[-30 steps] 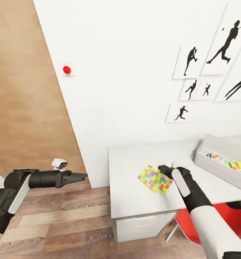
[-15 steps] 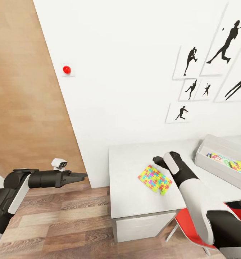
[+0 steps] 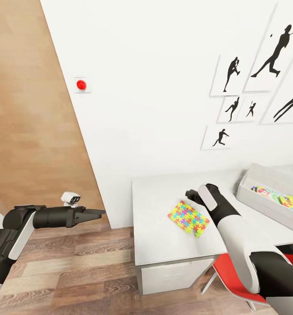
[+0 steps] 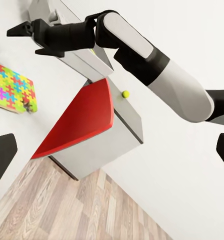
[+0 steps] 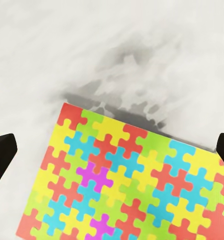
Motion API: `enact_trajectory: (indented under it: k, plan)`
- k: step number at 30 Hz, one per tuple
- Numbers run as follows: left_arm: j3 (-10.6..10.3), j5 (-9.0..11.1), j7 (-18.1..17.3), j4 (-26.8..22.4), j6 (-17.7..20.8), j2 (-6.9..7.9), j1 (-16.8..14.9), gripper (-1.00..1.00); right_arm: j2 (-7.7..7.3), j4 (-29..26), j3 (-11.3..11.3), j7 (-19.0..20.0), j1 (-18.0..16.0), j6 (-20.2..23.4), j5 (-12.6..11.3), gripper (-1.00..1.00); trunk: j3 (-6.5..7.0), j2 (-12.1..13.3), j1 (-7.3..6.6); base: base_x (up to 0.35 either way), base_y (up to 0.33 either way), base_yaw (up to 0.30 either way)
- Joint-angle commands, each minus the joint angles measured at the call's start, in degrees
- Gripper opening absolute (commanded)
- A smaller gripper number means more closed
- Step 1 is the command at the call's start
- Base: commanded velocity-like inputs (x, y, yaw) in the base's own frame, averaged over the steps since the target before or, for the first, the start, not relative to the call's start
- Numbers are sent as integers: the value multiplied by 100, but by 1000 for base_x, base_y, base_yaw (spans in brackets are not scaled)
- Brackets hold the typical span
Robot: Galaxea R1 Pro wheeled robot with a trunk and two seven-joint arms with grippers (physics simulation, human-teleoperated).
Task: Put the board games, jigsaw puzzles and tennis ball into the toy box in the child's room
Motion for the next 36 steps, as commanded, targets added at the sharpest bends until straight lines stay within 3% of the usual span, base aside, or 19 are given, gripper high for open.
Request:
enact_trajectory:
  k: [1,14,36]
  plan:
    - [-8,22,-6,0,60,5,-6,100,-9,-8,18,-52,-4,9,-55,100,-12,-12,3,0,0,0]
    - [0,22,-1,0,60,3,-5,100,-89,-7,23,-50,-2,-11,-54,100,-52,-12,3,95,-15,0]
    - [0,22,-1,0,60,4,-4,100,-100,0,32,-15,38,-150,-56,100,-145,-12,3,51,-38,0]
